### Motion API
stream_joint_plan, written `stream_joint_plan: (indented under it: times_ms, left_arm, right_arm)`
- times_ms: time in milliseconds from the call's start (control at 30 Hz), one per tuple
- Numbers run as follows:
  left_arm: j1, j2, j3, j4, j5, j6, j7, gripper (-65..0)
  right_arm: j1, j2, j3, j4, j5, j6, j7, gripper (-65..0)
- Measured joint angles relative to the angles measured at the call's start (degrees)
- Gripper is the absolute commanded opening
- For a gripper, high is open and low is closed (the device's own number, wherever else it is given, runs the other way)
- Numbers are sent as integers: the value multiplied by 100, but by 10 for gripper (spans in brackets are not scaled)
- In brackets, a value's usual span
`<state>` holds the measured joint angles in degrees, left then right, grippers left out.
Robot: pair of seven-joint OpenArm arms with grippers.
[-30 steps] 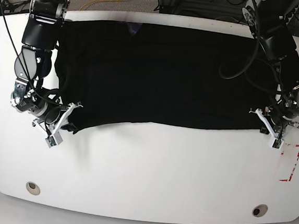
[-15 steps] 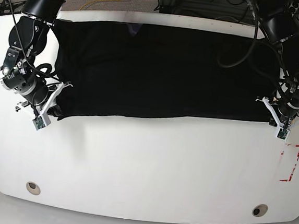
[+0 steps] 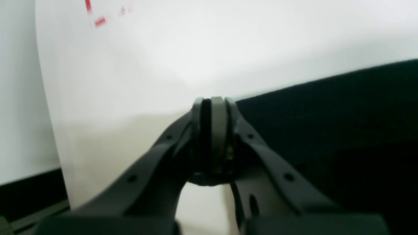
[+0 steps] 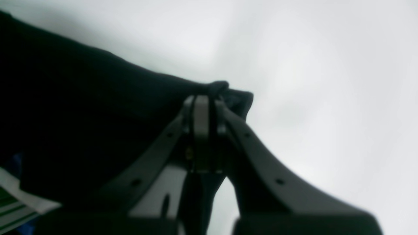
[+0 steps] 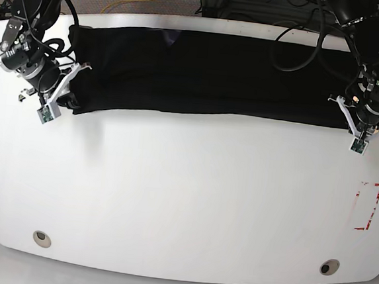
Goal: Fold the T-shirt properly
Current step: 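Fold the hem over onto the collar edge with both grippers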
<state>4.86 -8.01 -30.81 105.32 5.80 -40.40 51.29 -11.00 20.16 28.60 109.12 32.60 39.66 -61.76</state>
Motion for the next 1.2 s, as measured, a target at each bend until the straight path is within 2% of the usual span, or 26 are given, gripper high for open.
stream_joint_plan:
  times_ms: [200, 333, 400, 467, 533, 600, 667, 767, 900, 1000, 1133, 1200]
  left_arm:
    - [479, 0, 0, 74, 17, 0, 37, -624]
    - [837, 0, 0, 76, 39, 2, 55, -532]
    - [960, -11, 9, 76, 57, 2, 52, -454]
    - [1051, -15, 22, 76, 61, 4, 55, -347]
    - [1123, -17, 22, 74, 66, 2, 57, -240]
    - [1180, -31, 39, 74, 66, 4, 57, -185]
    - [1185, -33, 39, 70, 63, 2, 57, -193]
    - [1169, -66, 48, 70, 61, 4, 52, -201]
    - [1174, -116, 15, 238, 11, 4, 111, -204]
    - [1182, -260, 9, 551, -535, 7, 118, -204]
    - [1281, -400, 0, 721, -1241, 22, 31, -206]
    - [1362, -411, 33, 695, -1388, 22, 57, -206]
  right_arm:
    - [-514, -258, 120, -4, 28, -4, -2, -650]
    - [-726, -337, 127, -11, 22, -9, -2, -644]
    - [-780, -354, 136, -33, 24, -33, 0, -580]
    - [-817, -352, 138, -133, 37, -50, 15, -461]
    - [-848, -352, 142, -291, 24, -68, -2, -315]
    - [-887, -348, 155, -415, -7, -66, -9, -206]
    - [-929, -350, 289, -459, -24, -66, -7, -163]
    - [-1014, -367, 767, -402, 70, -39, 11, -162]
    - [-1115, -345, 1001, -35, -63, -59, -24, -162]
    - [-1062, -385, 957, 258, 22, -37, -24, -162]
    - [-955, -522, 898, 354, 723, 28, 7, -163]
    - [-883, -540, 785, 341, 813, 26, -26, -197]
